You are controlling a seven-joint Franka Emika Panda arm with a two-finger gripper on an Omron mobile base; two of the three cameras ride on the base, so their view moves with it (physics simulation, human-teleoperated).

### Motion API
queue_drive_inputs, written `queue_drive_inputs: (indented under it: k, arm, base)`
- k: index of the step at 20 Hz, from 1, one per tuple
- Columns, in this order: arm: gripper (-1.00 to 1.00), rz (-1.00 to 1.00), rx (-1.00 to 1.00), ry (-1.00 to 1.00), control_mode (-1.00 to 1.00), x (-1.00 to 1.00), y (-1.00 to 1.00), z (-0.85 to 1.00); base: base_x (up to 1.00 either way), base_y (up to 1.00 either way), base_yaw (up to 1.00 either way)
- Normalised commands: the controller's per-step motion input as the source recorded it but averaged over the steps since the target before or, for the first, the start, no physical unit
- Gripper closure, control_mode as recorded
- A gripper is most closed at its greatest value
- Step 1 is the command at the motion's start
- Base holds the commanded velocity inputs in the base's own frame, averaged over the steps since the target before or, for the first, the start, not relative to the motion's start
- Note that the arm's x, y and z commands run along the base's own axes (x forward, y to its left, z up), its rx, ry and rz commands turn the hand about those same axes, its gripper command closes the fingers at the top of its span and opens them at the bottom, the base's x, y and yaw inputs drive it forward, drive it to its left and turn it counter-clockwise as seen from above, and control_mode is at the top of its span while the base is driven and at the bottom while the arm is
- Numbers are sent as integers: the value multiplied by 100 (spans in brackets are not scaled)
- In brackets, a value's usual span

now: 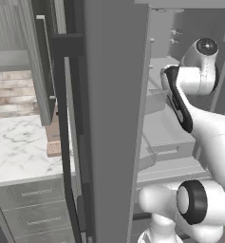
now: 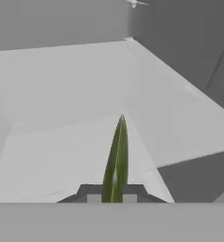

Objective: There is a bowl on the dining counter. Grab a lemon wedge from the fridge and place it in the bowl. Then get the liquor bottle and glass cup from the cabinet and place them next to the bowl.

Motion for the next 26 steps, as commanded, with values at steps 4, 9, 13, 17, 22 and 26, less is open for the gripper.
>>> queue_drive_inputs:
  k: [4, 9, 13, 17, 22, 26]
  arm:
    - [100, 11, -2, -15, -100, -100, 0, 30]
    - [100, 7, -2, -10, -100, -100, 1, 57]
    - [100, 7, -2, -4, -100, -100, 10, 62]
    - [100, 3, 0, 0, -100, -100, 38, 38]
    - [100, 0, -3, 0, -100, -83, 52, -1]
    - [100, 0, -3, 0, -100, -51, 21, 0]
  base:
    - [0, 0, 0]
    - [0, 0, 0]
    - [0, 0, 0]
    - [0, 0, 0]
    - [0, 0, 0]
    - [0, 0, 0]
